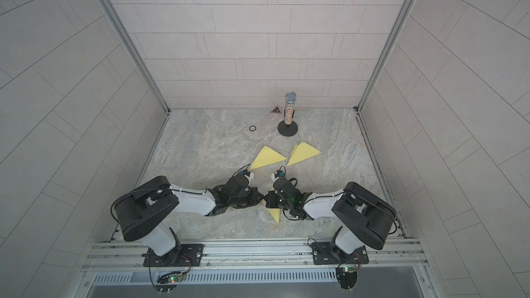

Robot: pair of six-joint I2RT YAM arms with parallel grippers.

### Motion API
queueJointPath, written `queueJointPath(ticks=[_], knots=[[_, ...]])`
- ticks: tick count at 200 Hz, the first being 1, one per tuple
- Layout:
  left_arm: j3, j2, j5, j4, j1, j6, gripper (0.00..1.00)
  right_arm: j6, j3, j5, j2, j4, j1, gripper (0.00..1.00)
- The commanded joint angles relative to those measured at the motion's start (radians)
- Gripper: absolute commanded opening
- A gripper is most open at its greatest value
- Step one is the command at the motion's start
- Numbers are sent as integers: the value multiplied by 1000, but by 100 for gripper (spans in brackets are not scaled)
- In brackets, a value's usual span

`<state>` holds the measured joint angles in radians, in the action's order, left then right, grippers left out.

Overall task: Fold the square paper diagonally
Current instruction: Fold the paper at the center of the board.

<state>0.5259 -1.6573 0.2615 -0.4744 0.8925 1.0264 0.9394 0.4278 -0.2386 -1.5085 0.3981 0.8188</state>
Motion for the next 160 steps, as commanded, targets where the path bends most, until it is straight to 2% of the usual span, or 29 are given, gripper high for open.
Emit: queueJointPath(ticks=[1,41,160], knots=[[-53,-30,-41,90,2,-2,0,-5,0,19,-11,-197,0,0],[-54,-28,-72,151,2,-6,0,-25,38,24,31,-274,-1,3],[18,-44,-202,407,17,1,0,-21,-49,159,170,-484,-4,6]])
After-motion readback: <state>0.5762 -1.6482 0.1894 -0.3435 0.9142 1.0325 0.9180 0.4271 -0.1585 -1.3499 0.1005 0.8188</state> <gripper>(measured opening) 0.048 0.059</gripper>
